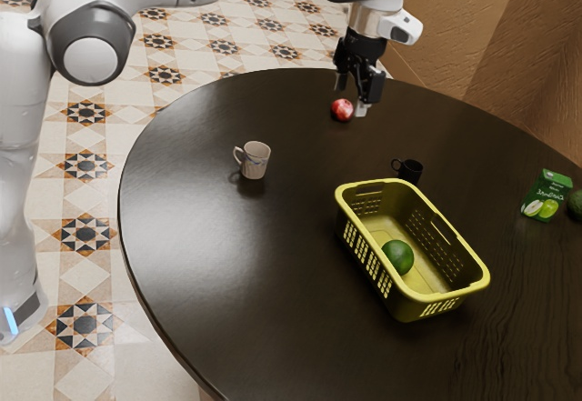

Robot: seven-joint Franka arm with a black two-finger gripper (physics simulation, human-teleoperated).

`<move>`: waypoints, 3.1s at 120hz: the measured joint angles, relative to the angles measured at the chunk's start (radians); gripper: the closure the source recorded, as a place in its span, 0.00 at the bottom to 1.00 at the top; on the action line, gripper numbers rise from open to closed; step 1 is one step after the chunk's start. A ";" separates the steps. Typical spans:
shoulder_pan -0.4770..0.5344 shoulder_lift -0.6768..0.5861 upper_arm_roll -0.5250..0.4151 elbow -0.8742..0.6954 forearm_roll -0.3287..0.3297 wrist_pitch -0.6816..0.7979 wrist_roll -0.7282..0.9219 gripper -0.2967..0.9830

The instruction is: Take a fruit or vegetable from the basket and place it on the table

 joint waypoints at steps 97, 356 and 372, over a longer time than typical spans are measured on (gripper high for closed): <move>-0.039 0.014 -0.329 -0.005 0.051 0.048 -0.377 0.23; -0.274 0.384 -0.035 0.025 0.021 0.286 -0.512 0.39; -0.274 0.383 -0.030 0.025 0.011 0.283 -0.512 0.44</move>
